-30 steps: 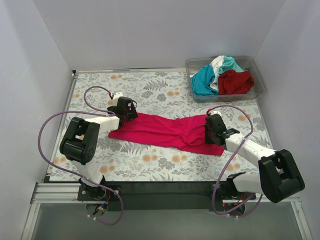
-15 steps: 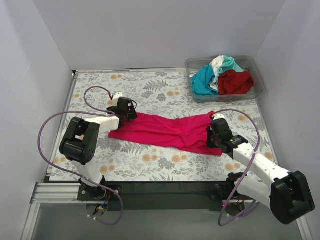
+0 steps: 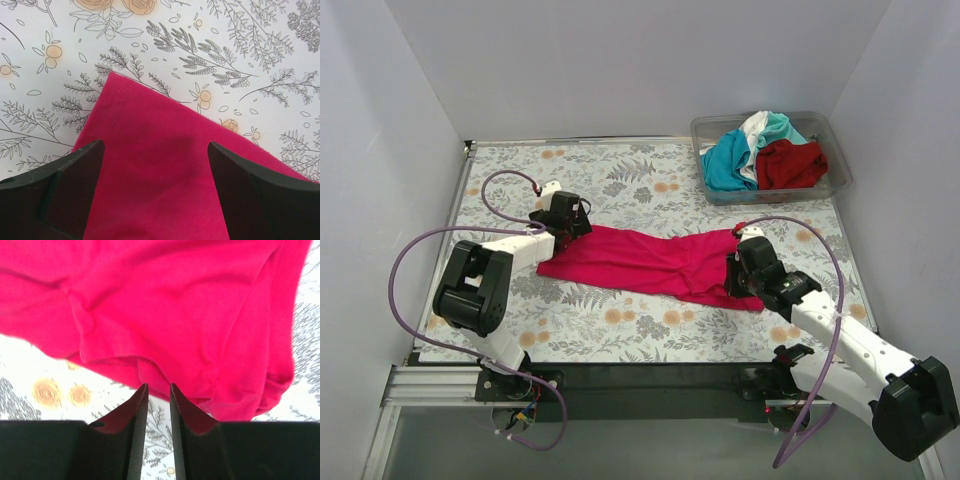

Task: Fold and stack the t-shirts
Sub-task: Fold the tshirt

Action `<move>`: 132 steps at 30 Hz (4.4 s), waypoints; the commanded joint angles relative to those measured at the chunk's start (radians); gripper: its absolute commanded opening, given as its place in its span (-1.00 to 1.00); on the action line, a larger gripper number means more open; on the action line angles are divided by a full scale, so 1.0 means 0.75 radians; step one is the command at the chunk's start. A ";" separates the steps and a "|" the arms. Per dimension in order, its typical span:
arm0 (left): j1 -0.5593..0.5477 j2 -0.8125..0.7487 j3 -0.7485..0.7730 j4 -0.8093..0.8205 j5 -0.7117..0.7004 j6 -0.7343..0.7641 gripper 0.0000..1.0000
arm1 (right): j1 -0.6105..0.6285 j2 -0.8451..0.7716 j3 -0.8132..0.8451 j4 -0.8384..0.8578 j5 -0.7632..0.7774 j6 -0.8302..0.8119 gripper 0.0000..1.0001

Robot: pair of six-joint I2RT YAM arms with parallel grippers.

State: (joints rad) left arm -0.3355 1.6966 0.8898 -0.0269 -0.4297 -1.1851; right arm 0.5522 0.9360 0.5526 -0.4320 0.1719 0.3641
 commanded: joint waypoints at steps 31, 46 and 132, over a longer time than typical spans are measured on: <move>0.079 -0.043 -0.227 0.132 0.199 -0.189 0.55 | -0.350 1.016 0.405 0.496 0.074 -0.146 -0.76; -0.035 -0.376 -0.303 0.099 0.113 -0.169 0.55 | -0.309 0.837 0.425 0.468 -0.008 -0.191 -0.69; -0.821 -0.679 -0.681 0.193 0.338 -0.363 0.58 | -0.035 1.493 1.311 0.365 -0.319 -0.381 0.01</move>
State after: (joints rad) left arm -0.9459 1.1893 0.3981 0.0475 -0.2455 -1.4918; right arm 0.5255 2.0380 1.5276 -0.2211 -0.0486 0.0582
